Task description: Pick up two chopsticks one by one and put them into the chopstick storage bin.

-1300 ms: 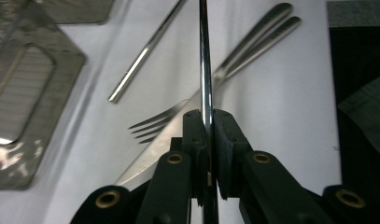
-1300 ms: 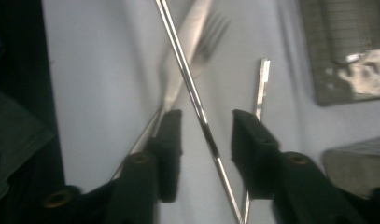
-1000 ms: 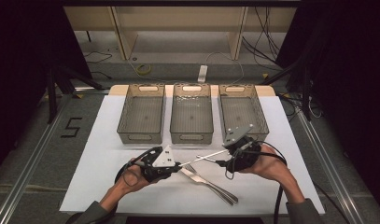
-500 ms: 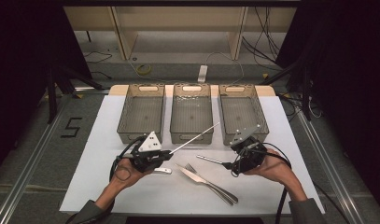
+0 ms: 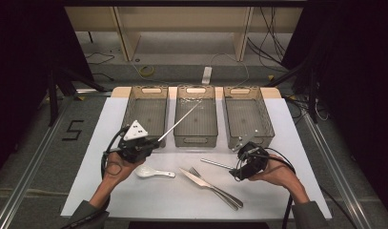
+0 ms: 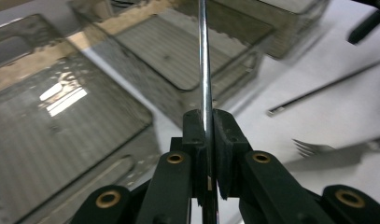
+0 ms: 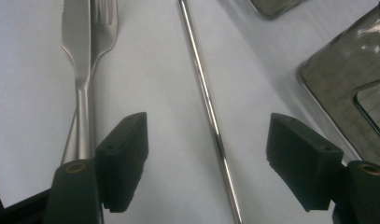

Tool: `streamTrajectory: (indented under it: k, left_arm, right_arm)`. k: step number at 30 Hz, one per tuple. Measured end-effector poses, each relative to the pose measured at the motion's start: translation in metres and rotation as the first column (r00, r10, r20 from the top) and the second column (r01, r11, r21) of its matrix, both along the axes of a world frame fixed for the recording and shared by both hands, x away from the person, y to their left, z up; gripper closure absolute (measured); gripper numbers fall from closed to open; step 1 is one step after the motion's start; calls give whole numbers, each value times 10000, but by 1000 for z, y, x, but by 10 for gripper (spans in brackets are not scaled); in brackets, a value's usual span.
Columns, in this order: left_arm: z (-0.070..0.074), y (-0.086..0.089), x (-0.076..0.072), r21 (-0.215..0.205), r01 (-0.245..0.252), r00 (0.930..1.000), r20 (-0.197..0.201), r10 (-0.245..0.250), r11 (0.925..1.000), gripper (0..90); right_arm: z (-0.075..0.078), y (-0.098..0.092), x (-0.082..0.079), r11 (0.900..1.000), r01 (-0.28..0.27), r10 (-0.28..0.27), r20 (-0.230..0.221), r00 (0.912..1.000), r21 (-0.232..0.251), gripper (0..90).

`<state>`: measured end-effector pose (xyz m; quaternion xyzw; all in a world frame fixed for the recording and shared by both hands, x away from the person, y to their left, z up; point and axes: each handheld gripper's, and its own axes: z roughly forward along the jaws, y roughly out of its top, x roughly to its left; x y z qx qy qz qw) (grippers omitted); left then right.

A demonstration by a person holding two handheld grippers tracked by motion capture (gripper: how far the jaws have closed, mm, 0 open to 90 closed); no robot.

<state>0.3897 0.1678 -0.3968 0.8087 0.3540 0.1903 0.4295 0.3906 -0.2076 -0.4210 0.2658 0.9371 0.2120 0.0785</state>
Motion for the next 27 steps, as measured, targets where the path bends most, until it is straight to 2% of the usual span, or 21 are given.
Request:
streamTrajectory:
  k: [6, 10, 13, 16, 23, 27]
  left_arm:
    - [3, 18, 19, -367, -1041, 9945, -138, 1036, 9939, 838]
    - [4, 23, 29, -373, -1474, 9889, -217, 1467, 9884, 838]
    - [2, 27, 37, -398, -1745, 9844, -306, 1734, 9839, 838]
    - [2, 29, 45, -227, -2002, 9793, -349, 1993, 9795, 838]
    - [0, 38, 63, -428, -2633, 9631, -699, 2600, 9638, 838]
    - [-5, 39, 75, -340, -2766, 9578, -915, 2726, 9604, 838]
  right_arm:
    - [-4, 2, 1, 9995, 22, -21, 22, 10000, -318, 303]
    - [-5, 2, 2, 9993, 42, -46, -102, 9999, -367, 301]
    - [-7, 2, 3, 9990, 37, -43, -125, 9999, -453, 285]
    - [-8, 2, 3, 9986, 102, -111, -164, 9998, -511, 268]
    - [-8, 3, 3, 9984, 101, -114, -234, 9997, -559, 263]
    - [-9, 4, 3, 9983, 43, -54, -180, 9998, -576, 259]
